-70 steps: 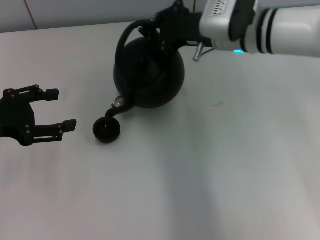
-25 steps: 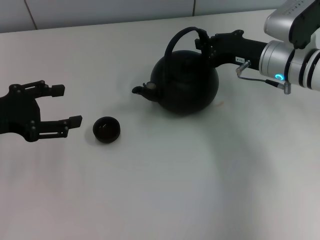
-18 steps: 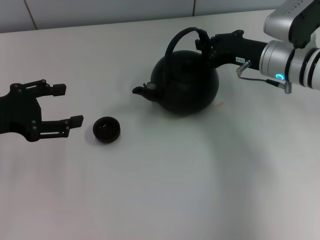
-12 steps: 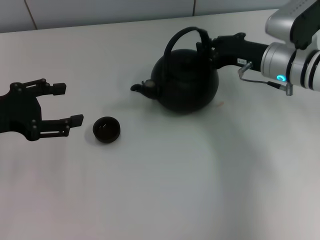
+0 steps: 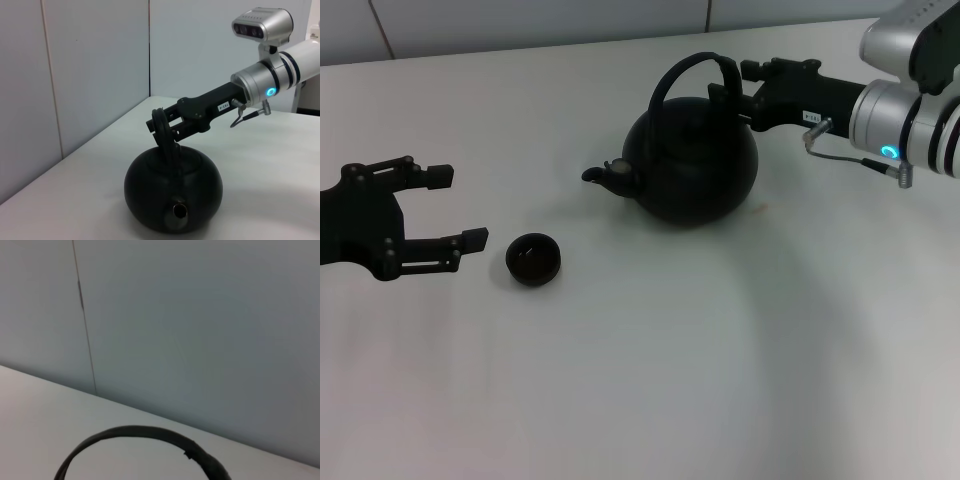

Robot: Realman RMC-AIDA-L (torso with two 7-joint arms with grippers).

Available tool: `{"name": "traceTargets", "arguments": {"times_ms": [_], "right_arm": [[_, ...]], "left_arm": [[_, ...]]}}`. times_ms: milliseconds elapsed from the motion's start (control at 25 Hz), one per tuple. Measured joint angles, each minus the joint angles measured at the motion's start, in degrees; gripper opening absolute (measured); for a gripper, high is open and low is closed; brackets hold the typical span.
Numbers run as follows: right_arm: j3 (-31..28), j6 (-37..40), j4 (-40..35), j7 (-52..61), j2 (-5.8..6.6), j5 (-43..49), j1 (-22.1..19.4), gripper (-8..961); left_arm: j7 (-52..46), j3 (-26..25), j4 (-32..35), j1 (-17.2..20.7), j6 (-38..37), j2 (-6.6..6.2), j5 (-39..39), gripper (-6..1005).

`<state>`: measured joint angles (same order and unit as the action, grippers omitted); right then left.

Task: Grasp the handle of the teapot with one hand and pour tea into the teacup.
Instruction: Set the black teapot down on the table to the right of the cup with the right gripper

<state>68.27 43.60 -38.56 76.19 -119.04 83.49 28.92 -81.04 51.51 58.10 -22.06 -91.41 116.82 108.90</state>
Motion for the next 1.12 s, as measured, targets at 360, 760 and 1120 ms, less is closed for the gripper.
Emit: {"name": "traceTargets", "arguments": {"times_ms": [360,760,1120], "right_arm": [[0.6,0.3,-2.4,-0.2,-0.22,-0.3,-1.5,750],[0.8,2.9,-6.4,-0.3,-0.49,-0.4,-4.6,750],[0.1,9.2,-10.5,-0.4,-0.58,-0.6,-8.2,751]], "left_arm": [[0.0,0.0,0.0,0.0,0.0,0.00,0.0,848],[0.0,0.0,0.0,0.0,0.1,0.14,-0.4,848],[-0.5,0.0,0.7,0.1,-0.3,0.38,-0.5,847]]}}
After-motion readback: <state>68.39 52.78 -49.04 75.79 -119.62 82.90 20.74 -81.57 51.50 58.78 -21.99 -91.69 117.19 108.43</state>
